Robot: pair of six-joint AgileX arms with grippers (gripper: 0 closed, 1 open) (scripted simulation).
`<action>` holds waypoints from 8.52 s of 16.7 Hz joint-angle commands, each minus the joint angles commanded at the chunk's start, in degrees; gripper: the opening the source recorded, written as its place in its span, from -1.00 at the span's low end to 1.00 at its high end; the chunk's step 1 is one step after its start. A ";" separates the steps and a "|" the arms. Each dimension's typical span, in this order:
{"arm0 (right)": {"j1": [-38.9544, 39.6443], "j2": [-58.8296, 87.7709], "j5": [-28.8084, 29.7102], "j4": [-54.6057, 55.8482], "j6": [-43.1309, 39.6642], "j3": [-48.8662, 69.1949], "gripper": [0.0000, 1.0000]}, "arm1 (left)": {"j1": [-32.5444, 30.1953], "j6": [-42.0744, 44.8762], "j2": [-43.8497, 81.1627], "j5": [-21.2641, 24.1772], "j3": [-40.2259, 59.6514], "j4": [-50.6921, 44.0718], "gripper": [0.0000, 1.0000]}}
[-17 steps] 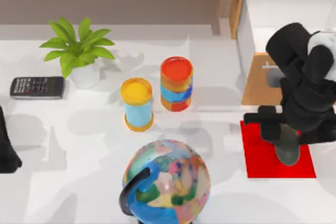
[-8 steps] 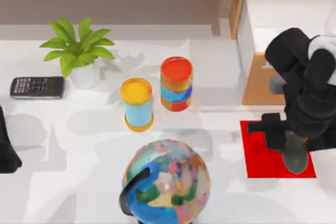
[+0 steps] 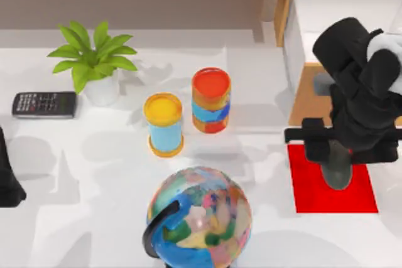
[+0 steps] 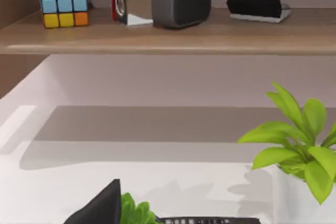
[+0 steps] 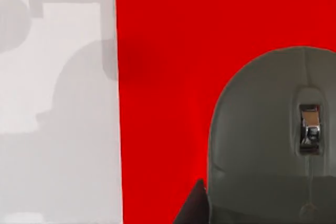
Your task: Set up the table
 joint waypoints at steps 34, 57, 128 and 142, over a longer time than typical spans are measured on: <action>-2.20 4.42 -1.15 4.18 -1.03 -1.88 1.00 | 0.00 0.00 0.00 0.00 0.00 0.00 1.00; -13.07 -6.99 17.88 96.08 -58.19 -48.70 1.00 | 0.00 0.00 0.00 0.00 0.00 0.00 1.00; -10.31 16.11 14.71 138.51 -115.96 -40.74 -1.00 | 0.00 0.00 0.00 0.00 0.00 0.00 1.00; -12.76 19.48 12.00 131.38 -115.90 -29.85 -1.00 | 0.00 0.00 0.00 0.00 0.00 0.00 1.00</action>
